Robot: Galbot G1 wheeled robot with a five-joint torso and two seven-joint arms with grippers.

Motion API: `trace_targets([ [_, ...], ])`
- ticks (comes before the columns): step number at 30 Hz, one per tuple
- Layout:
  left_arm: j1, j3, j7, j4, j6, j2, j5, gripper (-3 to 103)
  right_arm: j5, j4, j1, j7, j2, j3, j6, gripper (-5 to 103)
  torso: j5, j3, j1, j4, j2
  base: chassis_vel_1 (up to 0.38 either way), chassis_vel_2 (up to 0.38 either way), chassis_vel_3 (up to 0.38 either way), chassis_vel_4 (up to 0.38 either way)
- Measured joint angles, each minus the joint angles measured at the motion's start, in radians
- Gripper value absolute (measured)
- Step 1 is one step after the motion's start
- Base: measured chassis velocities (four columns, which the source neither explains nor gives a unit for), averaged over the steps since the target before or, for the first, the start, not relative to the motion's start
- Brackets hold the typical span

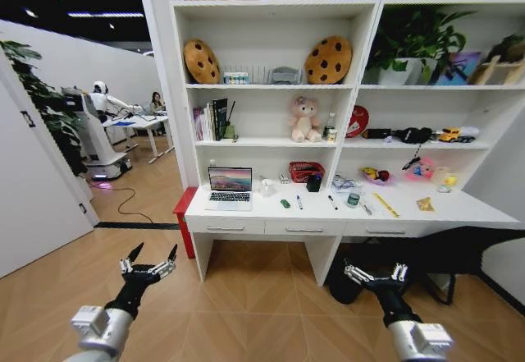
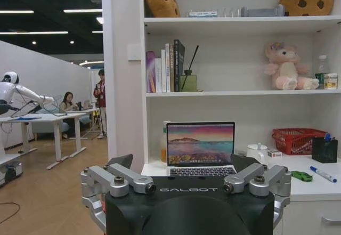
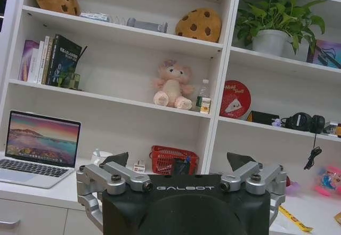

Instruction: Organize the objects on the table.

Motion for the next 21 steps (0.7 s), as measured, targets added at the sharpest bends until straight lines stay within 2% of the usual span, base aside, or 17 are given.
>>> trace_targets([
  [21,0.022,-0.004,0.032,0.002,-0.004,-0.009,0.0,100,-0.002,0.007,-0.022,-0.008,0.01,0.004,0.009,100,0.0,0.0,0.0,0.0,0.0,0.0,0.0,0.0,0.0],
])
